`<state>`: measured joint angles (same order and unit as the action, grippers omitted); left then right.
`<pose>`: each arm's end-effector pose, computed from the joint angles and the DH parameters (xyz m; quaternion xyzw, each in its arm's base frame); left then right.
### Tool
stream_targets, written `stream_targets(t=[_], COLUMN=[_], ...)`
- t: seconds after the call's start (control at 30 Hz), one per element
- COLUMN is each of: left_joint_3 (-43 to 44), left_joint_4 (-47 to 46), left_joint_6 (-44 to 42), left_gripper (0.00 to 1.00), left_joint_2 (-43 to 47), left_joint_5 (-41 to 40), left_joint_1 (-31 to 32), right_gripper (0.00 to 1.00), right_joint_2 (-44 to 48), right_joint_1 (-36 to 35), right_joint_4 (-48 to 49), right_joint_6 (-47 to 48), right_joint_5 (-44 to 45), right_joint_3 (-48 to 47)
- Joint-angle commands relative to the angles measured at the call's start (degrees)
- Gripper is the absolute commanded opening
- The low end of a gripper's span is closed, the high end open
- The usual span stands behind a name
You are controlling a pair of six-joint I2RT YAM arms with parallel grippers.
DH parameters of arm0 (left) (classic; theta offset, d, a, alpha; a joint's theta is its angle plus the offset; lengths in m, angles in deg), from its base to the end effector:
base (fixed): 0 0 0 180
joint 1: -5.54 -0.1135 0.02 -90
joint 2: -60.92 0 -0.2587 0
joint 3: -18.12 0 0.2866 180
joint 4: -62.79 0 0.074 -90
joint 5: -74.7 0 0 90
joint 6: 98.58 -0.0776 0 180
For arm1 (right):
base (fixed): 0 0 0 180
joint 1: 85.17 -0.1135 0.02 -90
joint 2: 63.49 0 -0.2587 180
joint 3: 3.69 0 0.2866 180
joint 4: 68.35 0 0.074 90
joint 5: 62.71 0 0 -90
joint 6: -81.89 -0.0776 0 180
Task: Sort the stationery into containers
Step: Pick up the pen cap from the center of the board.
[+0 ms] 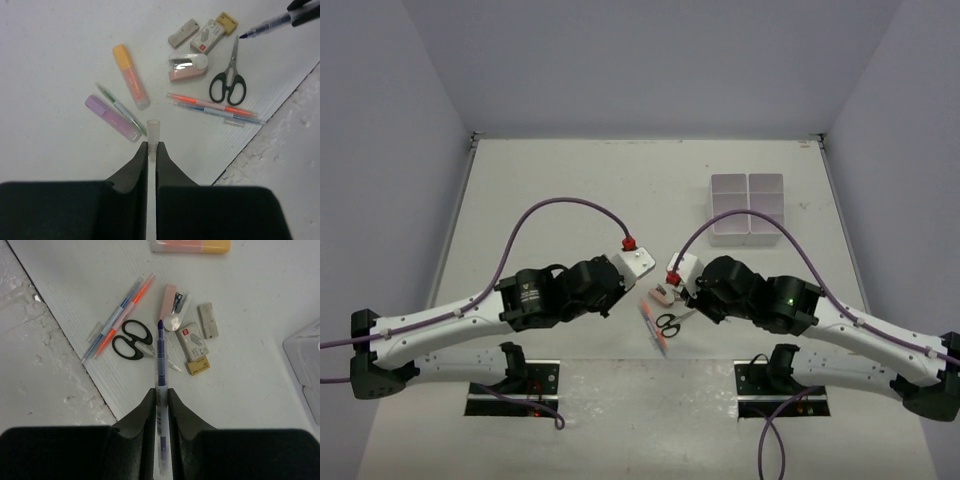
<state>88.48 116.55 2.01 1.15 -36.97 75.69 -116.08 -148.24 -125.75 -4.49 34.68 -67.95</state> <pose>0.1214 -0.2518 0.2897 0.3828 0.8194 -0.1214 0.4091 0.1216 0.2174 0.2689 -0.4878 0.7855 0.1346 0.3561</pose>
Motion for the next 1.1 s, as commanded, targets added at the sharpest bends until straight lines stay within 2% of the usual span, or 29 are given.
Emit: stream_targets(t=[0.0, 0.13, 0.27, 0.43, 0.5, 0.6, 0.63, 0.73, 0.9, 1.07], left_joint_3=[-1.70, -3.73, -8.58, -11.85, -13.15, -15.76, -18.19, -23.54, -28.56, -31.37], left_joint_4=[-0.79, -5.56, -12.31, -16.49, -16.99, -17.61, -22.12, -27.63, -37.96, -42.53], left_joint_6=[-18.72, -28.88, -37.65, -45.90, -53.49, -65.33, -71.44, -76.31, -85.48, -96.89], left_gripper=[0.00, 0.00, 0.00, 0.00, 0.00, 0.00, 0.00, 0.00, 0.00, 0.00], left_joint_2=[1.29, 5.14, 11.69, 17.40, 17.95, 19.54, 21.27, 24.91, 25.06, 24.70], left_joint_5=[7.16, 15.97, 26.66, 31.32, 32.27, 32.70, 31.61, 29.30, 18.71, 16.84], left_joint_1=[-0.10, -0.10, -0.10, -0.01, -0.08, -0.09, -0.01, -0.01, -0.01, -0.01], right_gripper=[0.00, 0.00, 0.00, 0.00, 0.00, 0.00, 0.00, 0.00, 0.00, 0.00], right_joint_2=[2.62, 3.92, 7.06, 9.44, 8.44, 5.89, 4.79, 3.46, 3.64, 2.82], right_joint_1=[-3.23, -3.64, -3.64, -3.62, -3.43, -3.12, -3.11, -3.03, -3.11, -3.03], right_joint_4=[-2.73, -2.79, -1.79, -0.21, 0.66, 0.07, -0.55, -0.37, 6.20, 12.53], right_joint_6=[3.73, 4.76, 5.44, 3.38, 1.32, -3.19, -6.32, -12.04, -21.18, -27.46], right_joint_5=[-2.15, -6.56, -15.55, -18.36, -21.31, -25.74, -27.94, -30.84, -31.91, -33.58], right_joint_3=[-2.84, -2.96, -2.92, -3.45, -5.13, -9.01, -10.73, -12.06, -8.73, -5.83])
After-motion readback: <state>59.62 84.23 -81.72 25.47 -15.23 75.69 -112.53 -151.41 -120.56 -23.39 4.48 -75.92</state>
